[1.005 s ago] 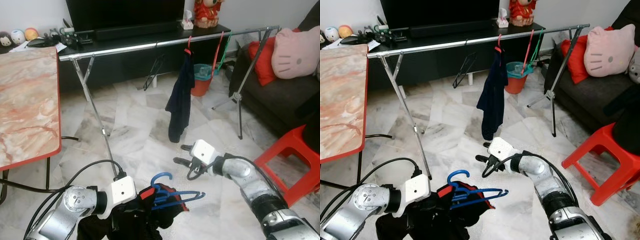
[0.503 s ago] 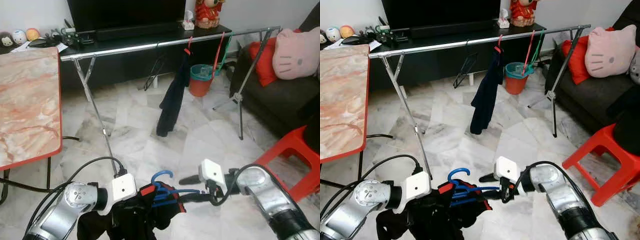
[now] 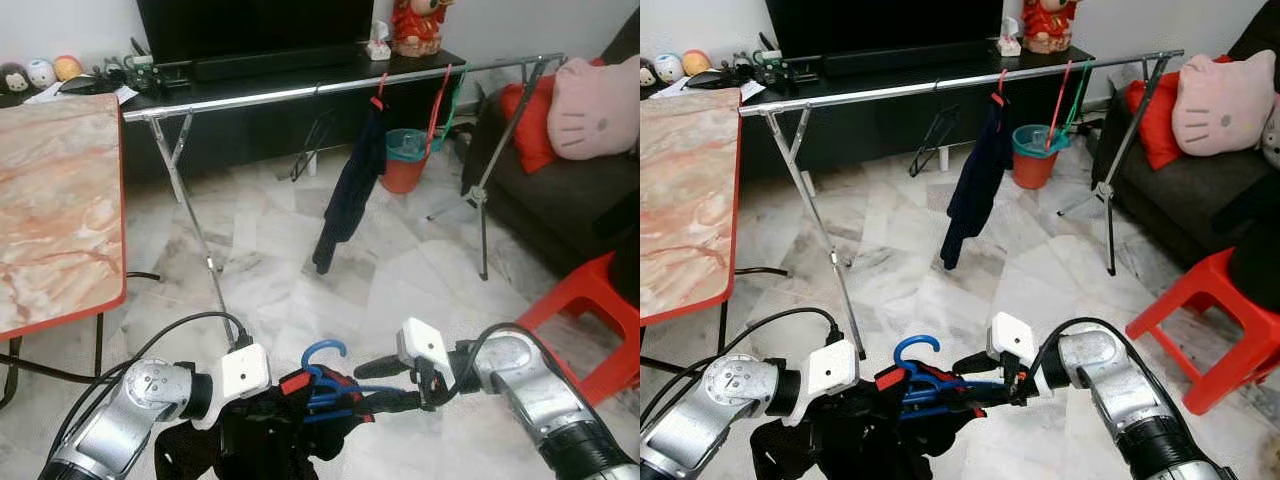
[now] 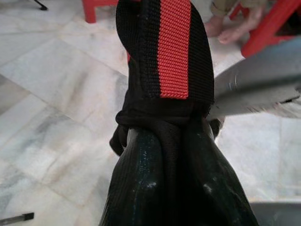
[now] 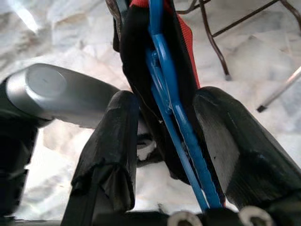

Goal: Hang hanger

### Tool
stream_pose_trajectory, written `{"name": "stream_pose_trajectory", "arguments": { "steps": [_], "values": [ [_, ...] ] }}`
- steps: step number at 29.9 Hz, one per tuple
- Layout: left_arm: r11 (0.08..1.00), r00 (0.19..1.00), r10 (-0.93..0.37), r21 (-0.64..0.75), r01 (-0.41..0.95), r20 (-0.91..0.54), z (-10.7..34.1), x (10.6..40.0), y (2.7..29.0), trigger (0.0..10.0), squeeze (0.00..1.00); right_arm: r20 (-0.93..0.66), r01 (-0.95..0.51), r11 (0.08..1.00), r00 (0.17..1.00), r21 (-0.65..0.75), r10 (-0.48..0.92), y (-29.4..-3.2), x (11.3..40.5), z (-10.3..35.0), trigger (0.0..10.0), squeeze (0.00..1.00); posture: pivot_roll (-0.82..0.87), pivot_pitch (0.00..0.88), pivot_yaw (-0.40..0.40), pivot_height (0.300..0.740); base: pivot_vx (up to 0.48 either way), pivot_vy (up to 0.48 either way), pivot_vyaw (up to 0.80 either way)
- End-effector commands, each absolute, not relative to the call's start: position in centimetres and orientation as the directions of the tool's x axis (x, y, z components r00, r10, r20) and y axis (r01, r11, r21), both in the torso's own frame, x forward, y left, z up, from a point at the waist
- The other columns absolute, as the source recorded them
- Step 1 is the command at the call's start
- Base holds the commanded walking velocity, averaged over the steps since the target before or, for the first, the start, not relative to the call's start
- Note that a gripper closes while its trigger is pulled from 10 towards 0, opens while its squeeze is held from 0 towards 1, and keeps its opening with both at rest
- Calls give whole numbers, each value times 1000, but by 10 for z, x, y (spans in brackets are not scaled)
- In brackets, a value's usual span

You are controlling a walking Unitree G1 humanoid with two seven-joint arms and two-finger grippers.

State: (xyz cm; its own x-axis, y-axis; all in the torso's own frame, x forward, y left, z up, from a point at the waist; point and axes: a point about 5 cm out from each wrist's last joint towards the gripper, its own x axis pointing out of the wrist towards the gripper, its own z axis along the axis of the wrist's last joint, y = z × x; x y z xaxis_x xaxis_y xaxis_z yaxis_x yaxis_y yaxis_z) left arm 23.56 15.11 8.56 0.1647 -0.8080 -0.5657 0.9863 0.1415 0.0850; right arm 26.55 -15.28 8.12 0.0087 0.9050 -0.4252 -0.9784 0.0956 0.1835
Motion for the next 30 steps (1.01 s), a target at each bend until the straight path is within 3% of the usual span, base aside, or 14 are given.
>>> {"name": "stream_pose_trajectory", "arguments": {
  "steps": [1,3,8,11,14,16,24,29,30],
  "values": [
    [111,153,-823,109,988,-547,95,238,147,10000,0,-417,-980,82,-1,182,909,-151,265,84,10000,0,14,0,-19,740,0,0,0],
    [102,145,-823,108,989,-550,96,239,145,10000,0,-403,-974,56,-38,218,914,-148,260,82,10000,0,16,0,-19,740,0,0,0],
    [97,139,-827,105,990,-545,97,241,142,10000,0,-425,-969,73,-36,236,904,-149,259,77,10000,0,15,0,-19,740,0,0,0],
    [105,155,-816,121,987,-557,95,244,144,10000,0,-435,-975,101,5,197,900,-151,263,82,10000,0,11,0,-12,740,0,0,0],
    [129,172,-814,116,985,-555,92,246,145,10000,0,-553,-967,225,121,123,825,-163,274,75,10000,0,11,0,-12,740,0,0,0],
    [146,198,-803,135,980,-562,89,250,147,10000,0,-626,-978,167,55,123,778,-170,266,69,10000,0,11,0,-12,740,0,0,0],
    [160,205,-787,128,979,-582,86,252,156,10000,0,-555,-979,58,-60,193,829,-165,256,82,10000,0,4,0,-9,740,0,0,0],
    [158,203,-790,127,979,-578,84,250,154,10000,0,-566,-981,62,-55,185,822,-167,257,82,10000,0,-2,0,-8,740,0,0,0],
    [158,203,-793,128,979,-575,84,250,153,10000,0,-598,-987,88,-10,134,801,-169,261,78,10000,0,0,0,-10,740,0,0,0]
  ]
}}
